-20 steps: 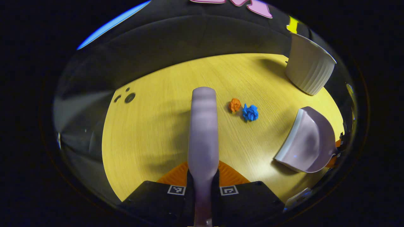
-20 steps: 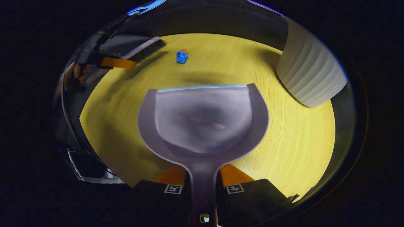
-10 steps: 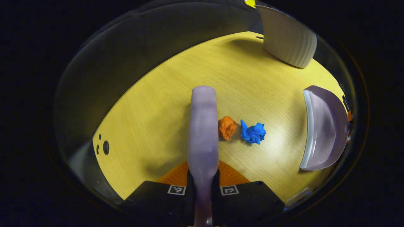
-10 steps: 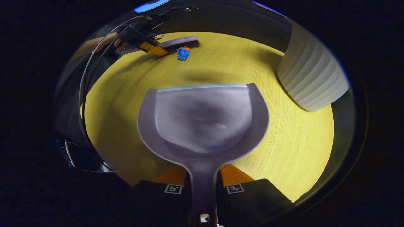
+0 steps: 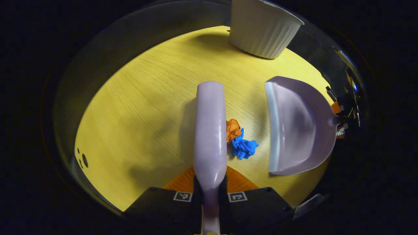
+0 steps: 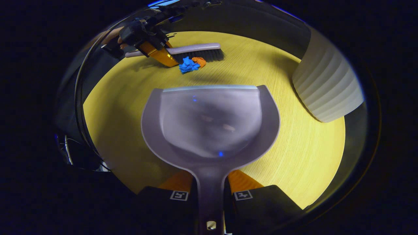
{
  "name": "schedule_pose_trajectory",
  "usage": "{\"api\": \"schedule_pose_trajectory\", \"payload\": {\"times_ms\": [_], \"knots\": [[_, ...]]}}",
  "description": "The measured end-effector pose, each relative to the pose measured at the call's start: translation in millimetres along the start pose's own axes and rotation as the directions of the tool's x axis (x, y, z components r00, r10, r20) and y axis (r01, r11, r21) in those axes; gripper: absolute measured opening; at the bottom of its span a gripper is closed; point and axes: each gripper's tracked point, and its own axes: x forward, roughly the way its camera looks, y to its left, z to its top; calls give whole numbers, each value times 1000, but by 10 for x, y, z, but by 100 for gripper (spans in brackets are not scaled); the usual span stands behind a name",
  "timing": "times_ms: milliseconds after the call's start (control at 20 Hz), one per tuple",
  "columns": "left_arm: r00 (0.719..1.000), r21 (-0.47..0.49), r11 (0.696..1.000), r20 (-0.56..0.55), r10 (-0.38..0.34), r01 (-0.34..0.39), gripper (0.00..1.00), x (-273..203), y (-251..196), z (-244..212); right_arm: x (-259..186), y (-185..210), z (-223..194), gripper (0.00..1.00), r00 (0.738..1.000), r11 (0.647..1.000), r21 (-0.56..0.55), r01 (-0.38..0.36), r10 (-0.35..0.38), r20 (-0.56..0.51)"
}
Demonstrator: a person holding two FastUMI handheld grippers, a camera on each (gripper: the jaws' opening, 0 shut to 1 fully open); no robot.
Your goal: Pick up the small broom and dustpan from the desktop, sweep the trash into the dustpan with the broom, and then empty the trash into the garbage bin.
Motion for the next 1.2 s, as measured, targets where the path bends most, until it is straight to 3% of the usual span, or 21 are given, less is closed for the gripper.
{"api": "schedule_pose_trajectory", "payload": {"times_ms": [250,300,500,700,900,1150,1200], "knots": [[996,10,997,-43,-80,80,25,57,-580,-48,8,-26,-44,35,1000,1000,-24,4,-3,6],[993,4,994,-52,-110,110,25,59,-710,-57,3,-24,-38,31,1000,1000,-25,3,-2,12],[980,-38,982,-77,-186,183,25,72,-1187,-60,11,-10,-10,35,1000,1000,-10,6,-6,18],[984,-105,979,-11,-176,174,26,48,-1359,-85,5,-30,22,35,999,1000,3,20,-20,36],[986,-202,969,117,-123,145,25,-195,-1342,-152,23,-23,-9,35,997,999,2,53,-53,52],[974,-371,925,227,4,82,25,-643,-1211,-559,-35,39,-1,35,995,994,81,71,-76,59],[971,-402,914,237,37,63,25,-734,-1161,-722,-58,46,0,31,995,992,102,73,-80,64]]}}
